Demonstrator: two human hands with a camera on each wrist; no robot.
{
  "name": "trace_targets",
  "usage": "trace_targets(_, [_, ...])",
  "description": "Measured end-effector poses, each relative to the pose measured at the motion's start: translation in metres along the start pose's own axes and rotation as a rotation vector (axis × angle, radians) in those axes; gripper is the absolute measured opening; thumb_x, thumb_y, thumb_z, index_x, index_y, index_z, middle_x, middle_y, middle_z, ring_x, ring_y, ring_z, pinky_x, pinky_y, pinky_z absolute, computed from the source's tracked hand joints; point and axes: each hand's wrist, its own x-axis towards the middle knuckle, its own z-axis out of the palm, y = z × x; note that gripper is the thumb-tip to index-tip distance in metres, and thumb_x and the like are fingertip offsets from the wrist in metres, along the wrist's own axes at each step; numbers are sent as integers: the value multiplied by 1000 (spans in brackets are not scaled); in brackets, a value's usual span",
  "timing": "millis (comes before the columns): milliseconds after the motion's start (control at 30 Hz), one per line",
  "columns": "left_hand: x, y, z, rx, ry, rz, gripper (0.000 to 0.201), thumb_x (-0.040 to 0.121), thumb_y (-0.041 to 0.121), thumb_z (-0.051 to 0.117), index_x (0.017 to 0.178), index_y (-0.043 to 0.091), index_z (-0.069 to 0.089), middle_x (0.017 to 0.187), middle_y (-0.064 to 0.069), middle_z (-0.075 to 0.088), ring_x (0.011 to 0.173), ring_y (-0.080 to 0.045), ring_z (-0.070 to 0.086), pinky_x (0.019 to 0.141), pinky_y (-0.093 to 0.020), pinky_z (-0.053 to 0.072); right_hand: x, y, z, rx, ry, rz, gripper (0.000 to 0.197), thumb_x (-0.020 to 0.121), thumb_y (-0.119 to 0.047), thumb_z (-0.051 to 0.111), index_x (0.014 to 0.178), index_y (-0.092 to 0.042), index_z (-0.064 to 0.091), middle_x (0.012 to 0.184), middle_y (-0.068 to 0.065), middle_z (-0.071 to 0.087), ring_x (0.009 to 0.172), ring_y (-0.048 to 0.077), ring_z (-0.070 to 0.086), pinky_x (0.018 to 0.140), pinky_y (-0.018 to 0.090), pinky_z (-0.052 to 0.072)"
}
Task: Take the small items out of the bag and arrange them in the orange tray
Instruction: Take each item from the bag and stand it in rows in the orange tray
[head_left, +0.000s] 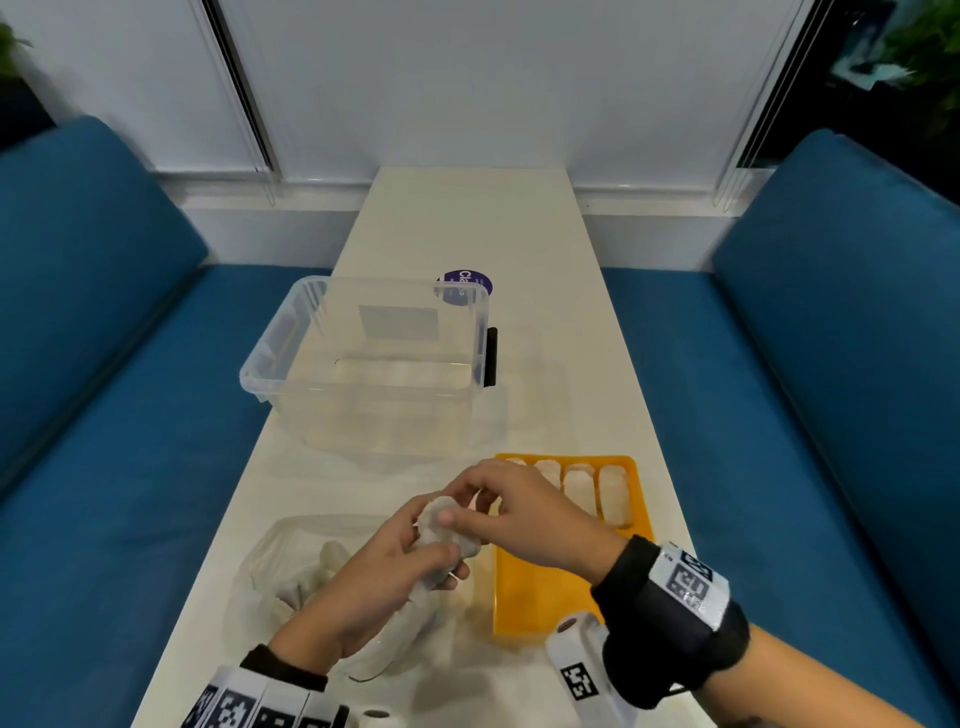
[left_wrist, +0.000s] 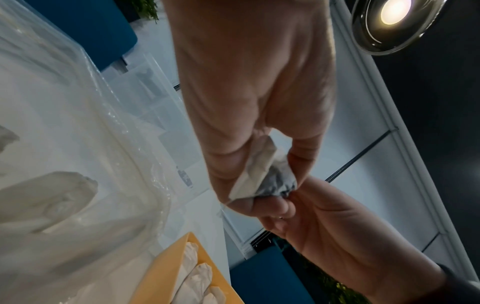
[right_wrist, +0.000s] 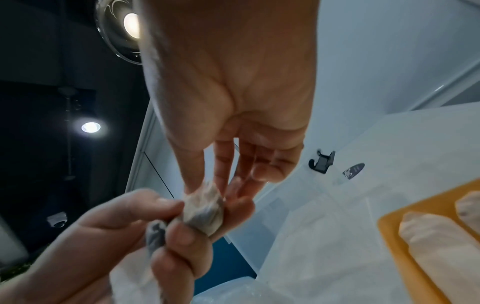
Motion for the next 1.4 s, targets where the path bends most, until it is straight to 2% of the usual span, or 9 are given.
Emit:
trace_targets(167, [-3, -4, -3, 46, 22, 0, 46, 74, 21, 70, 118, 22, 55, 97, -10, 67, 72, -14, 64, 66, -21, 51, 2, 12, 3, 197, 26, 60, 7, 88, -23, 64, 83, -19, 64, 74, -7, 57, 67, 3, 47, 62, 13, 39])
trace_targets(367, [-12, -20, -26, 150, 198, -57, 20, 93, 18, 52, 110, 27, 58, 104, -2, 72, 77, -13, 64, 72, -22, 51, 1, 57, -11, 572, 271, 348, 15, 89, -17, 62, 95, -3, 66, 82, 3, 67, 69, 5, 60, 59, 14, 49])
trace_targets(500, [-19, -31, -43, 203, 257, -131, 20, 89, 25, 57, 109, 26, 60, 87, -2, 69, 74, -14, 60, 66, -19, 47, 8, 91, -9, 546, 289, 506, 24, 90, -11, 61, 102, 10, 61, 86, 14, 62, 70, 15, 58, 60, 19, 52])
trace_targets(733, [-21, -40, -50, 209, 229, -200, 20, 90, 22, 58, 109, 20, 60, 89, -10, 68, 79, -14, 60, 59, -10, 46, 22, 119, 13, 374, 108, 614, 11, 89, -9, 62, 79, -11, 60, 83, 7, 60, 82, 20, 61, 74, 28, 57])
trace_targets(867, [-19, -40, -46, 223, 226, -196, 17, 89, 24, 59, 106, 24, 60, 82, 3, 68, 71, -6, 61, 56, -7, 44, 31, 120, 14, 240, 71, 578, 16, 88, -11, 63, 74, -17, 58, 76, 3, 59, 75, 16, 58, 70, 23, 52])
trace_targets(967, [-17, -39, -45, 227, 218, -206, 16, 90, 24, 57, 106, 24, 60, 80, 9, 68, 69, -2, 62, 53, -5, 43, 36, 122, 13, 164, 63, 583, 20, 88, -12, 63, 70, -19, 55, 72, 0, 57, 75, 17, 57, 78, 31, 51])
trace_targets(1100, [-16, -37, -46, 200, 208, -226, 19, 90, 25, 58, 109, 25, 60, 82, 9, 68, 70, -3, 62, 58, -9, 44, 39, 126, 14, 90, 48, 604, 17, 89, -15, 62, 74, -18, 55, 75, 0, 59, 84, 19, 61, 85, 33, 53])
trace_targets(1233, [-18, -34, -45, 193, 188, -232, 21, 89, 24, 60, 109, 25, 60, 94, 5, 71, 75, -4, 65, 60, -8, 46, 43, 126, 12, 102, 47, 630, 9, 87, -11, 64, 85, -13, 56, 75, 0, 57, 74, 14, 58, 65, 20, 52])
trace_targets(1400, [-18, -34, -45, 183, 144, -229, 24, 86, 18, 65, 109, 25, 61, 106, 0, 70, 85, -11, 66, 70, -15, 49, 46, 124, 13, 60, 49, 633, 18, 84, -6, 64, 102, -6, 57, 82, 7, 62, 84, 24, 64, 79, 33, 56])
